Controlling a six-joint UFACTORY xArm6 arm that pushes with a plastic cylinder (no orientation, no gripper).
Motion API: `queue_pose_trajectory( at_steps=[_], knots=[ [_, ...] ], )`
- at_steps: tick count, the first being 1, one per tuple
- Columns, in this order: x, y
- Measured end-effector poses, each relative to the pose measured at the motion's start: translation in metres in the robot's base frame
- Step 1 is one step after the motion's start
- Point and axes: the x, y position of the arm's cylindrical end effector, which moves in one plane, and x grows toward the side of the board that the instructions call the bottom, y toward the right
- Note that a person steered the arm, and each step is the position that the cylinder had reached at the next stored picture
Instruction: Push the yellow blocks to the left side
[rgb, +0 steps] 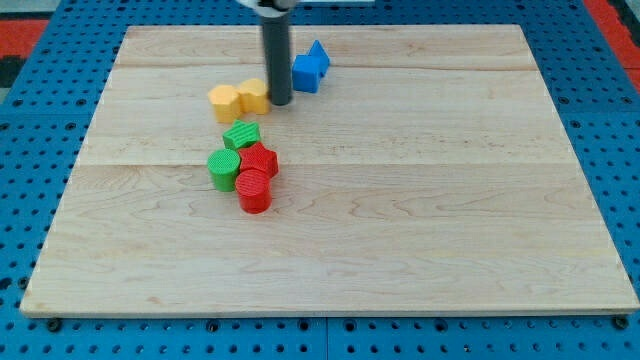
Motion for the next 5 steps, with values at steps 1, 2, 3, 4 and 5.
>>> queue_pose_trajectory(
  at_steps=[1, 2, 3, 4, 5],
  knots=[
    [0.000, -0.050],
    [-0.005, -0.096],
    [-0.007, -0.067],
    [-0.035, -0.054],
    [-0.055, -0.099]
  ],
)
